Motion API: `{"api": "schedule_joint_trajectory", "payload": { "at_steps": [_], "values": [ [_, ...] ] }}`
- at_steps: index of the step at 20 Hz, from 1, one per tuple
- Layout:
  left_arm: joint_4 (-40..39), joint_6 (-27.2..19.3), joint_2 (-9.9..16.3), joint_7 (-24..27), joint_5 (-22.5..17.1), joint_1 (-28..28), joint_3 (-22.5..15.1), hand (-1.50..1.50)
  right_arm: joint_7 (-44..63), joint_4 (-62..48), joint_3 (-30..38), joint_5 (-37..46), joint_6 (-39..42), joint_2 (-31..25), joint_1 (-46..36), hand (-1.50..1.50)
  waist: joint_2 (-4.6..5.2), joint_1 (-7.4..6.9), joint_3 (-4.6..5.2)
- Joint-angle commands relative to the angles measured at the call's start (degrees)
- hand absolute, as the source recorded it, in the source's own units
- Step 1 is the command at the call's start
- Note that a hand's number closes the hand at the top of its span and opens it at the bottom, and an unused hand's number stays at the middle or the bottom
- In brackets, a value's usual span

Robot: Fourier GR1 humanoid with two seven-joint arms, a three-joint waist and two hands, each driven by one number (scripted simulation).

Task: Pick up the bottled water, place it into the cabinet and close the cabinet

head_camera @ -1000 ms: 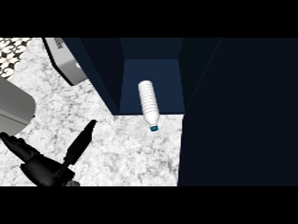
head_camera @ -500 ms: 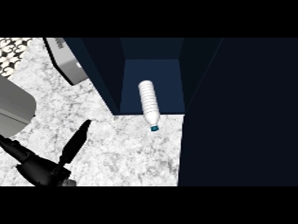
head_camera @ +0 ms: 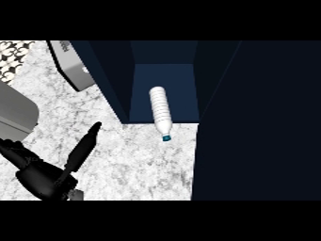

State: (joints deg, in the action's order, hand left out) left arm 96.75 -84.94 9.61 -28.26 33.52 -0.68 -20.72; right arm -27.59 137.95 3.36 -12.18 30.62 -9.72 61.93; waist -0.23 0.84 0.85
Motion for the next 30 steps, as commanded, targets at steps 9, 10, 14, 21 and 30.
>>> {"api": "schedule_joint_trajectory", "payload": {
  "at_steps": [9,10,14,21,30],
  "values": [
    [2.4,-0.9,0.6,5.8,-4.1,3.5,-1.0,1.50,-0.1,3.6,0.8,-1.1,0.6,-0.7,1.1,-1.50,0.49,0.43,0.10],
    [2.4,-0.9,0.8,5.7,-4.9,4.5,0.1,1.50,-0.5,3.7,2.2,-2.0,0.5,-1.1,0.9,-1.50,0.54,0.53,0.08],
    [3.5,-0.9,1.6,7.3,-6.9,5.0,0.2,1.50,-0.6,3.6,1.7,-3.6,1.5,-1.5,2.2,-1.50,0.48,0.61,0.00],
    [10.5,10.6,2.5,2.1,-16.6,11.3,-19.6,1.50,-1.8,2.0,0.0,-1.0,2.6,-3.0,-0.5,-1.50,0.83,6.32,0.53],
    [22.2,15.6,5.8,7.4,-26.9,14.4,-26.6,1.50,-0.9,2.2,-0.6,-1.3,0.5,-2.8,-2.1,-1.50,1.31,3.04,0.30]
  ]
}}
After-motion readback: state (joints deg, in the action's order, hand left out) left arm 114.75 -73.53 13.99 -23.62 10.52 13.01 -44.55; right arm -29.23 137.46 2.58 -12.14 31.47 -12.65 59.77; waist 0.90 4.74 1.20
